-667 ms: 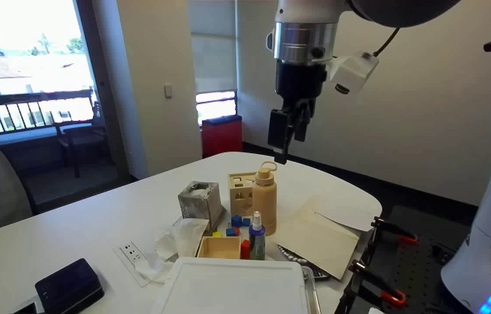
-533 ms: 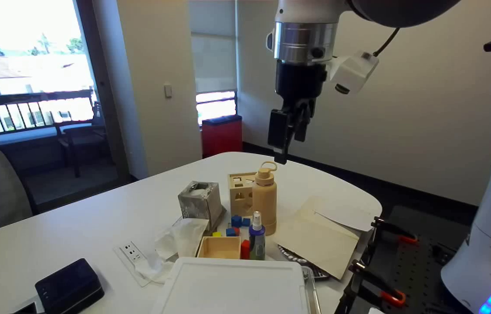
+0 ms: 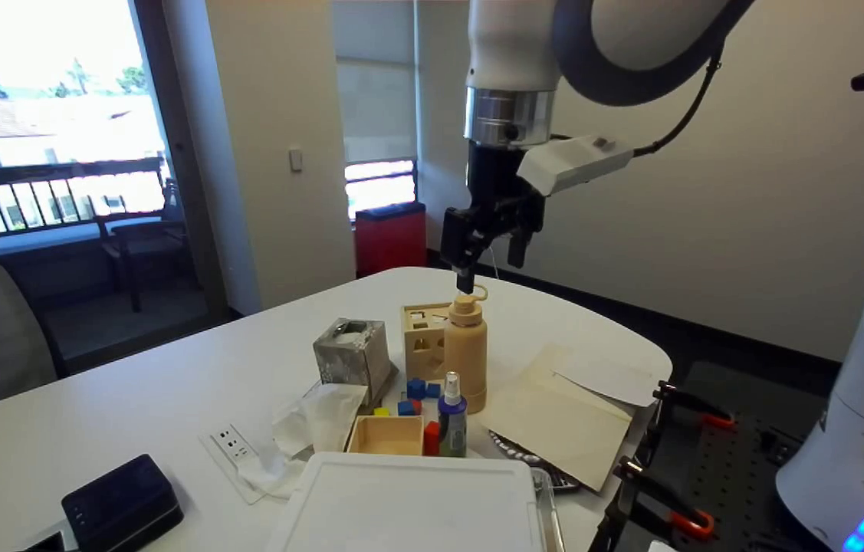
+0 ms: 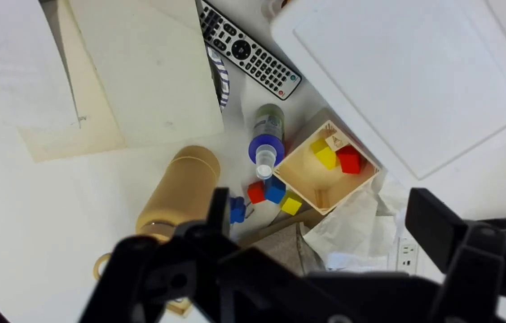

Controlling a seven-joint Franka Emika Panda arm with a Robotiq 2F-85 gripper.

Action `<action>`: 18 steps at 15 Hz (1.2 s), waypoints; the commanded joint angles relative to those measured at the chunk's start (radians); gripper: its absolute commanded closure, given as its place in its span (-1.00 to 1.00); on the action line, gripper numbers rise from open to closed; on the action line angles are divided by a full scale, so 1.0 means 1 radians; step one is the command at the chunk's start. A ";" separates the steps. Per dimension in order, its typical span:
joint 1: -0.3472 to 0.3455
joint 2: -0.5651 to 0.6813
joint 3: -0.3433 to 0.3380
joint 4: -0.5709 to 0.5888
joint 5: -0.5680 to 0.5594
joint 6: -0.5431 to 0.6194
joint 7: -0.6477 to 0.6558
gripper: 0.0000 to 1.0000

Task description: Press a button on the remote

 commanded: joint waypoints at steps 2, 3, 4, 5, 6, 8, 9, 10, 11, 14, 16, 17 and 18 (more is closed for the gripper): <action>-0.067 0.161 -0.036 0.016 -0.009 0.122 0.175 -1.00; -0.078 0.184 -0.037 0.000 -0.023 0.151 0.233 -1.00; -0.076 0.213 -0.050 -0.007 -0.014 0.164 0.270 -1.00; -0.078 0.233 -0.058 -0.027 -0.020 0.197 0.325 -1.00; -0.074 0.255 -0.071 -0.038 -0.012 0.215 0.369 -1.00; -0.064 0.298 -0.096 -0.075 -0.002 0.273 0.458 -1.00; -0.059 0.316 -0.108 -0.098 0.002 0.312 0.497 -1.00; -0.057 0.338 -0.119 -0.117 -0.001 0.355 0.531 -1.00; -0.057 0.366 -0.133 -0.132 -0.001 0.399 0.563 -1.00; -0.046 0.479 -0.179 -0.151 0.026 0.530 0.620 -1.00; -0.023 0.551 -0.214 -0.155 0.031 0.607 0.637 -0.47; -0.009 0.588 -0.225 -0.153 0.063 0.641 0.615 -0.31; 0.004 0.633 -0.232 -0.146 0.095 0.677 0.603 -0.17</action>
